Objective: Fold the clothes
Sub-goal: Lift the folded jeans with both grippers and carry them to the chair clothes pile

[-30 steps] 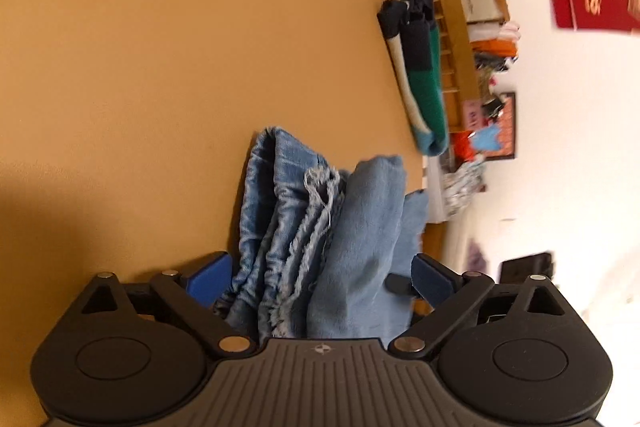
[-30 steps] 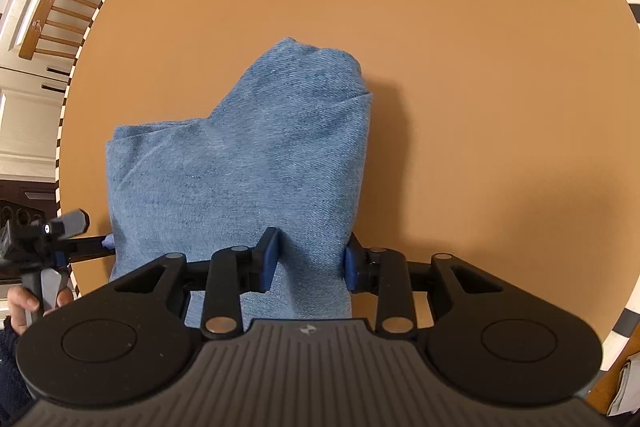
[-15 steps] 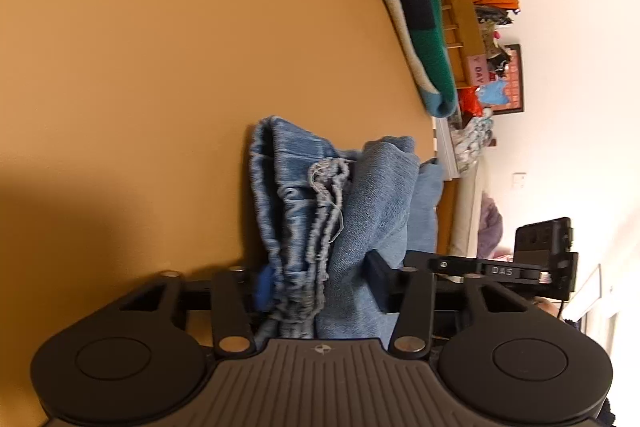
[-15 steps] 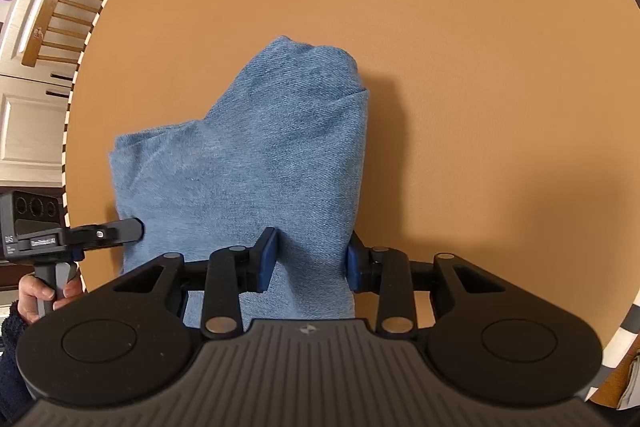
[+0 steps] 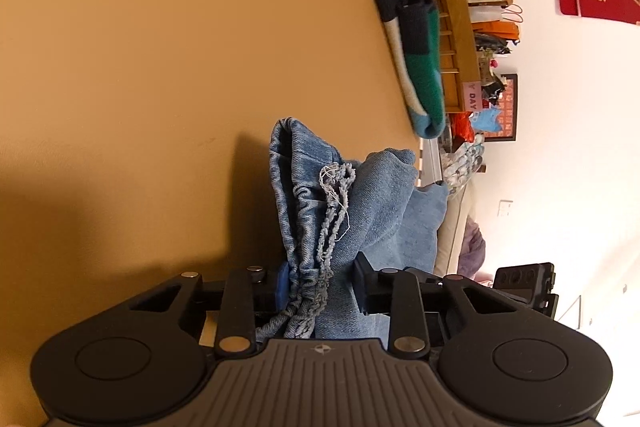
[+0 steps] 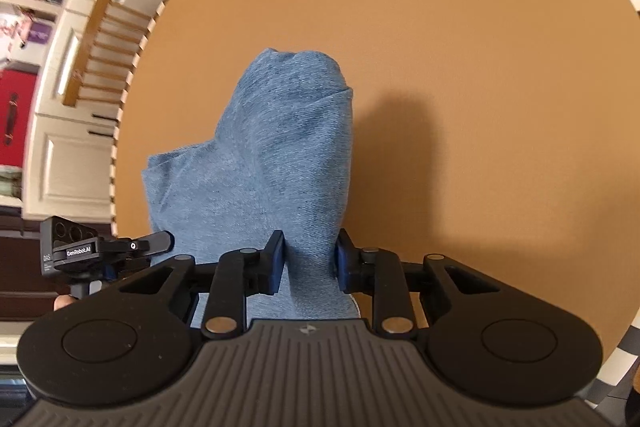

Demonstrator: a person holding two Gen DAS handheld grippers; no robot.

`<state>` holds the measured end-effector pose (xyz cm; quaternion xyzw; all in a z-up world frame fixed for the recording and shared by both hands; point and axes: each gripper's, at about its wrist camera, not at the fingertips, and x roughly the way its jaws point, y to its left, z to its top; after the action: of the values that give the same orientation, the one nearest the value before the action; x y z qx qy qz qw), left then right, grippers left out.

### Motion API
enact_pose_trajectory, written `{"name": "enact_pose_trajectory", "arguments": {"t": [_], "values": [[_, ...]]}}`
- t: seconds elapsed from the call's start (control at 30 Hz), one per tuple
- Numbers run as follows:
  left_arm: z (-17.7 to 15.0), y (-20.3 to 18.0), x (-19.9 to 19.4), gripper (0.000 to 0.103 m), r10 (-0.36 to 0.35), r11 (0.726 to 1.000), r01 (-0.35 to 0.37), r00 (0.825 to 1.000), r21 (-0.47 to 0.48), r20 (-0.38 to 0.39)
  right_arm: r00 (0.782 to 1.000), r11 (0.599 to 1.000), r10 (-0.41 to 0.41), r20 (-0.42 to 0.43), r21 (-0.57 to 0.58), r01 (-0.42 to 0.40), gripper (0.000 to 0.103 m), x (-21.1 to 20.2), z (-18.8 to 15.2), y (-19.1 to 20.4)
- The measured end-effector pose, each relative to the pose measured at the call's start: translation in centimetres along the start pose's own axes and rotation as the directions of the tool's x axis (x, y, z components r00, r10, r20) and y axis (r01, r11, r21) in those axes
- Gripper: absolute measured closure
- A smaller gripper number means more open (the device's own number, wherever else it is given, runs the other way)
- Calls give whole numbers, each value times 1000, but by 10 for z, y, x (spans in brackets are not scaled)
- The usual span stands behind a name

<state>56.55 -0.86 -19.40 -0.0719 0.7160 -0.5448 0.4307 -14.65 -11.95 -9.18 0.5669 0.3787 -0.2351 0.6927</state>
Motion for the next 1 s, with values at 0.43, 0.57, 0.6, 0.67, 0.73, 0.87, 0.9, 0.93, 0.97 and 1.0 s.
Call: {"name": "enact_pose_trajectory", "arguments": {"t": [0.43, 0.57, 0.6, 0.67, 0.73, 0.87, 0.9, 0.93, 0.97, 1.0], "values": [[108, -210, 34, 70, 47, 975, -64, 996, 214, 81, 974, 998, 63, 219, -36, -57, 77, -126, 179, 39], [163, -277, 73, 69, 73, 965, -97, 991, 242, 109, 960, 999, 50, 275, -18, -46, 78, -155, 255, 26], [179, -291, 84, 69, 82, 964, -108, 990, 245, 113, 957, 999, 42, 286, -5, -42, 77, -162, 275, 18], [207, -312, 108, 68, 106, 961, -134, 987, 243, 124, 956, 999, 30, 293, 14, -36, 77, -169, 307, -2], [233, -322, 132, 68, 135, 959, -163, 982, 232, 131, 958, 998, 19, 287, 46, -34, 77, -145, 351, -3], [274, -317, 178, 68, 222, 950, -245, 966, 195, 132, 969, 992, 26, 246, 116, -57, 78, -97, 403, -44], [280, -309, 187, 68, 248, 946, -269, 960, 183, 129, 973, 989, 27, 230, 135, -60, 78, -79, 409, -52], [286, -301, 197, 68, 274, 941, -293, 953, 171, 127, 976, 986, 28, 215, 153, -62, 78, -62, 414, -60], [292, -294, 206, 67, 299, 935, -317, 946, 159, 124, 980, 983, 30, 199, 171, -64, 77, -44, 418, -67], [297, -285, 215, 67, 325, 928, -342, 937, 147, 125, 980, 981, 29, 197, 181, -65, 77, -31, 420, -75]]}}
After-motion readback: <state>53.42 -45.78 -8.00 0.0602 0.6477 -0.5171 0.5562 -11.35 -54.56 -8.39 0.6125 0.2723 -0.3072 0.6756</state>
